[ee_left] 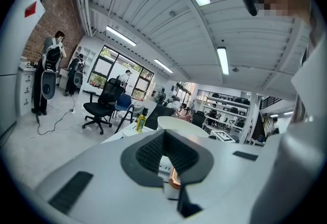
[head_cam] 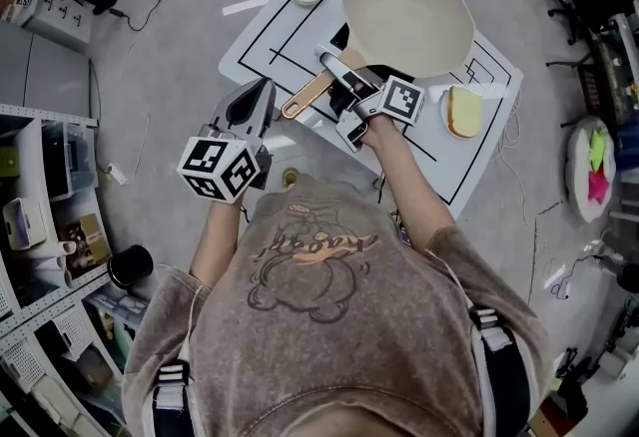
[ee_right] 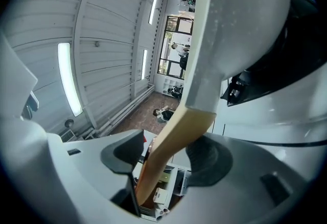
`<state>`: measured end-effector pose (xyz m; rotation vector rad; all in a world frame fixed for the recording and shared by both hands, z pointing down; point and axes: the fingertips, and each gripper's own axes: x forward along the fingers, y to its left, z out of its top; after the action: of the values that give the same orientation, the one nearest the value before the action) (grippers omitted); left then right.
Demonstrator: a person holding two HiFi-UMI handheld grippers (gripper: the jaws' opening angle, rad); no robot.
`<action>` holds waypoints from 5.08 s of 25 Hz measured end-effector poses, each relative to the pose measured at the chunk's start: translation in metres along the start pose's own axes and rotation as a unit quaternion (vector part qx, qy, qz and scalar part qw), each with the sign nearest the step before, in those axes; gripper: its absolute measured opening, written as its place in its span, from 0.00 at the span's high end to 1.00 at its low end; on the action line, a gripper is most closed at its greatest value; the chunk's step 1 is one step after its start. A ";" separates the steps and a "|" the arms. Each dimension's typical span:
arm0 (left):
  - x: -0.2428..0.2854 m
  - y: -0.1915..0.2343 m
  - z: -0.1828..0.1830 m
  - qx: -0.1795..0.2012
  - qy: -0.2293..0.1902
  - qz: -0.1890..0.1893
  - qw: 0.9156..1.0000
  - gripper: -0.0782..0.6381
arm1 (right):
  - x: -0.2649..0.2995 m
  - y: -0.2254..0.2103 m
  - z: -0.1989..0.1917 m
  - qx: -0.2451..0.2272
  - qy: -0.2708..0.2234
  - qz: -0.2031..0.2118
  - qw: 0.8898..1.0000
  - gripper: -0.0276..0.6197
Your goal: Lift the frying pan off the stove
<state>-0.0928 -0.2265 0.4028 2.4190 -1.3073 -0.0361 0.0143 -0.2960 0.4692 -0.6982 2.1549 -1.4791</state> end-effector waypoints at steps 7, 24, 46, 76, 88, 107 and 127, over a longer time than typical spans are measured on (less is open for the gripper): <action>0.004 0.006 0.002 -0.005 0.004 -0.003 1.000 0.88 | 0.002 -0.004 0.000 0.040 -0.013 0.010 0.999 0.69; 0.026 0.005 -0.015 -0.122 0.054 -0.096 0.986 0.49 | 0.004 -0.005 0.000 0.047 -0.013 0.014 0.999 0.70; 0.058 -0.038 -0.083 -0.273 0.266 -0.321 0.867 0.54 | 0.005 -0.007 -0.002 0.042 -0.009 0.010 0.999 0.71; 0.062 -0.059 -0.078 -0.399 0.269 -0.351 0.803 0.72 | 0.002 -0.001 0.000 0.062 -0.022 0.009 0.998 0.73; 0.059 -0.068 -0.078 -0.416 0.247 -0.354 0.800 0.73 | -0.006 0.004 -0.002 0.059 -0.003 -0.008 0.998 0.74; 0.032 -0.080 -0.078 -0.447 0.193 -0.326 0.810 0.73 | -0.013 0.023 -0.029 0.067 0.058 -0.018 0.996 0.75; -0.025 -0.059 -0.076 -0.473 0.092 -0.242 0.842 0.73 | 0.018 0.049 -0.096 0.068 0.186 0.022 0.980 0.75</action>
<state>-0.0439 -0.1530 0.4490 1.7262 -0.3680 -0.4595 -0.0659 -0.2226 0.4541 -0.3436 2.2862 -1.8318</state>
